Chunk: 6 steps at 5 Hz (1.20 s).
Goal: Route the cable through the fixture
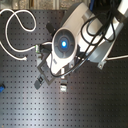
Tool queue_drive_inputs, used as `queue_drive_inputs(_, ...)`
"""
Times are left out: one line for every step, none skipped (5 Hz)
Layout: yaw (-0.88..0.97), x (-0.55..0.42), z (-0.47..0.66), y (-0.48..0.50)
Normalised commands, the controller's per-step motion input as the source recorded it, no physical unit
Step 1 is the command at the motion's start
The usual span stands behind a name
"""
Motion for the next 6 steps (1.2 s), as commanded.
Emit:
queue_drive_inputs(0.09, 0.021, 0.06, 0.018)
queue_drive_inputs(0.5, 0.0, 0.06, 0.0)
queue_drive_inputs(0.63, 0.0, 0.0, 0.0)
queue_drive_inputs(0.28, 0.01, 0.02, -0.017)
queue_drive_inputs(0.33, -0.006, 0.13, -0.003)
queue_drive_inputs(0.37, 0.0, 0.09, 0.0)
